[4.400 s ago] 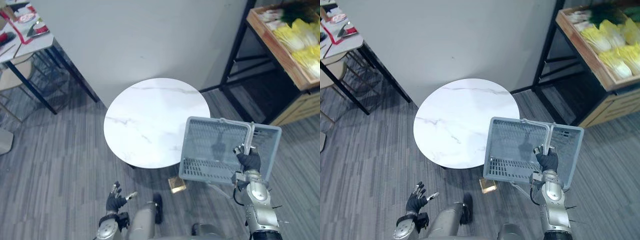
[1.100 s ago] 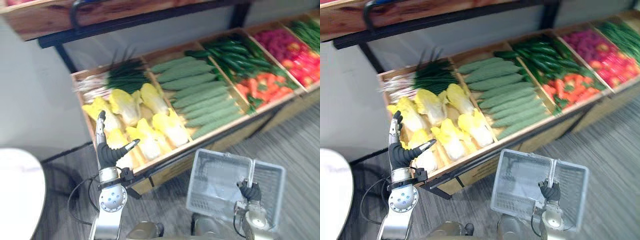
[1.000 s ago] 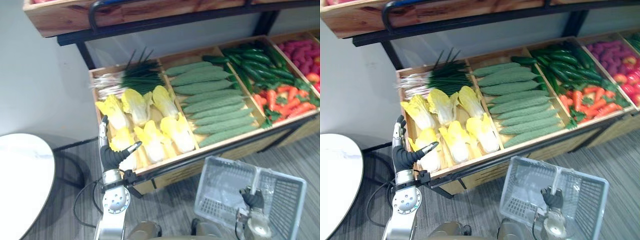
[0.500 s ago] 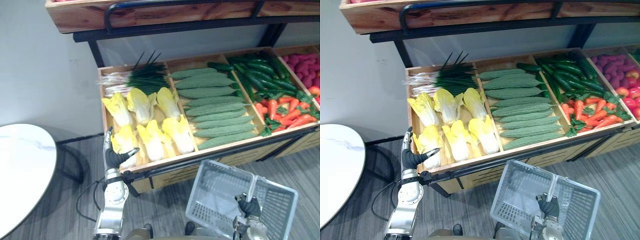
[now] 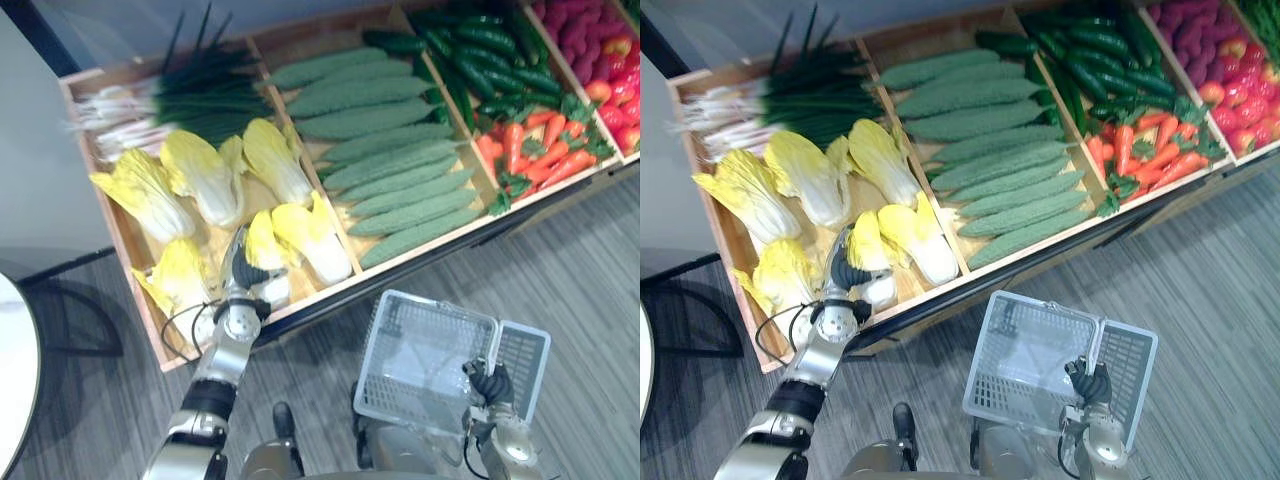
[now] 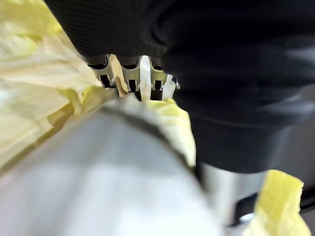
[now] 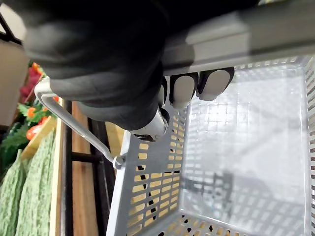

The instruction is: Pick vegetable in the basket

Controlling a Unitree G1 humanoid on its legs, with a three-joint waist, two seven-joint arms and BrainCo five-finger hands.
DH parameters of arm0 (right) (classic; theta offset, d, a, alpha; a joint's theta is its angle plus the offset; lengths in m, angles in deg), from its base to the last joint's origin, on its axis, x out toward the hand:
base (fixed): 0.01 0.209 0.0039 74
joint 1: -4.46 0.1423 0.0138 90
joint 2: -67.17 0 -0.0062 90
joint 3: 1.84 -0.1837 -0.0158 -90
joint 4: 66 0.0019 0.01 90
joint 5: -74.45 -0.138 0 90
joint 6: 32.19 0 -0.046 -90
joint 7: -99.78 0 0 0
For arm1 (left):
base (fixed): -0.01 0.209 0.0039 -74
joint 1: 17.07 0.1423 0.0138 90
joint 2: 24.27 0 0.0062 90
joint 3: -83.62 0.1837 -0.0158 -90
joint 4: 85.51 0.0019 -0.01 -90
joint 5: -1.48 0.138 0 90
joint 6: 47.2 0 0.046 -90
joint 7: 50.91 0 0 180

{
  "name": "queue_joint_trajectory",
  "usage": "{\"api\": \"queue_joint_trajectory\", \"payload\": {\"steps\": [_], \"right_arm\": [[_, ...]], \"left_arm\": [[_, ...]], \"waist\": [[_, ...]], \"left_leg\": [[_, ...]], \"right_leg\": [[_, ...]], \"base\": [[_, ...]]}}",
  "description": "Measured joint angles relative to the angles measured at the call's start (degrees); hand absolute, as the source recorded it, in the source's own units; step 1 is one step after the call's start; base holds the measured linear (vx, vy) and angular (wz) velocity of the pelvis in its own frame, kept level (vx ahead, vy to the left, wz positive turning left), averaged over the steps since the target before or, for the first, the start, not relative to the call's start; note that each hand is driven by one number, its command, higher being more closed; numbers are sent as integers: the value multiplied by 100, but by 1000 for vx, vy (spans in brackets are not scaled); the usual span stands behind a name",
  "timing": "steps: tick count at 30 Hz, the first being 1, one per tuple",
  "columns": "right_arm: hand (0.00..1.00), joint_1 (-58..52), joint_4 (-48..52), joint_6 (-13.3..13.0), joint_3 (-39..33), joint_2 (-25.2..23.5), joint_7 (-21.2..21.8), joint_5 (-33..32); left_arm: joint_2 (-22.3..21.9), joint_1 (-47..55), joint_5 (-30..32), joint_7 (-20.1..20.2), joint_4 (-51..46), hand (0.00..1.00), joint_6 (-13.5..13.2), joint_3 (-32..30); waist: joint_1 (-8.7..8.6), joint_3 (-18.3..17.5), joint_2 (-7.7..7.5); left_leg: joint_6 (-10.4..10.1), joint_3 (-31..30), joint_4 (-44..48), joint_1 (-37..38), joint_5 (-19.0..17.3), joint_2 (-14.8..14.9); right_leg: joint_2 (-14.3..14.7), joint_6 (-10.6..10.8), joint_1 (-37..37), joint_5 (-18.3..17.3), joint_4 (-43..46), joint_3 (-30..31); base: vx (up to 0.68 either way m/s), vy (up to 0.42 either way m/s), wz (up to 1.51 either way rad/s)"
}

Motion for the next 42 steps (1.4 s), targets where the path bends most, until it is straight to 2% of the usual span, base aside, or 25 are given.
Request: {"api": "queue_joint_trajectory", "payload": {"steps": [3, 8, 14, 16, 20, 23, 27, 30, 34, 36, 39, 40, 41, 42], "right_arm": [[100, 103, 0, -12, 11, 2, -8, -48], [100, 268, 67, -23, 65, 2, -19, -129], [100, 253, 127, -122, 51, 0, -131, -421], [100, 252, 127, -122, 28, -2, -146, -431], [100, 253, 127, -119, -50, -15, -221, -419], [100, 321, 118, -111, -159, -43, -254, -400], [100, 275, 117, -101, -345, -69, -250, -191], [100, 181, 164, -97, -533, -86, -261, -186], [100, -58, 598, -54, -500, -166, -252, -150], [100, -78, 817, -30, -501, -268, -271, -158], [100, -65, 1063, -25, -429, -279, -277, -151], [100, 40, 1072, -24, -387, -273, -278, -137], [100, 199, 1072, -23, -363, -278, -281, -101], [100, 318, 1072, -23, -289, -276, -297, -92]], "left_arm": [[105, -449, 179, -135, 486, 100, -17, -3], [147, -867, 189, -133, 767, 100, -31, -178], [153, -764, -226, -155, 654, 100, -48, -297], [146, -537, -365, -154, 259, 100, -5, -295], [89, 610, -588, -146, -1008, 100, 81, -429], [-92, 1414, -745, -90, -1893, 100, 57, -456], [-574, 2201, -941, 43, -3122, 100, -3, -425], [-811, 2667, -982, 105, -4197, 100, -197, -329], [-834, 2956, -1049, 102, -5389, 100, -666, -23], [-855, 3090, -1178, 102, -5628, 100, -834, 219], [-852, 3103, -1262, 105, -5637, 100, -866, 455], [-847, 3084, -1270, 108, -5637, 100, -910, 473], [-843, 3036, -1271, 105, -5635, 100, -946, 497], [-820, 2969, -1272, 111, -5632, 100, -947, 498]], "waist": [[13, 121, -4], [50, 262, -44], [43, 372, -38], [18, 390, -8], [52, 392, 2], [103, 387, 13], [191, 357, 69], [212, 215, 328], [234, 37, 586], [230, 2, 601], [223, -146, 566], [218, -190, 547], [228, -202, 557], [228, -208, 549]], "left_leg": [[-24, -1, 1, -16, 53, -14], [32, -2, 1, -131, 94, -11], [49, -29, -72, -102, 166, -45], [54, -102, -206, 0, 246, -67], [51, -194, -263, 225, 244, -83], [51, -237, -310, 433, 244, -101], [46, -213, -312, 711, 225, -132], [82, -120, -307, 948, 15, -68], [108, 214, -21, 1155, -275, -45], [96, 578, 162, 1230, -417, 1], [63, 1118, 353, 1252, -625, 84], [49, 1420, 431, 1220, -699, 154], [26, 1781, 473, 1215, -727, 257], [32, 2037, 530, 1205, -753, 339]], "right_leg": [[-19, -8, -26, 32, 6, 27], [-15, 0, -163, 120, 26, 54], [-23, 31, -165, 193, 10, 96], [-33, 38, -67, 198, -38, 28], [-41, 57, 306, 210, -328, -60], [-47, 60, 579, 212, -465, -86], [-82, 61, 820, 212, -494, 54], [-5, 65, 972, 210, -472, 180], [21, 201, 1056, 114, -275, 508], [117, 222, 1003, 118, -191, 830], [273, 239, 777, 193, -196, 1342], [244, 145, 683, 132, -318, 1145], [132, -22, 583, 51, -369, 488], [-30, -65, 509, 70, -348, -293]], "base": [[-19, -4, -3], [-94, -14, -1], [-69, -12, -1], [29, -4, 14], [101, 5, 11], [95, 5, 9], [46, 22, -13], [-3, 26, -23], [-80, 27, -42], [-128, -1, -84], [-122, -3, -116], [-110, -13, -144], [-84, -23, -157], [-25, -23, -135]]}}
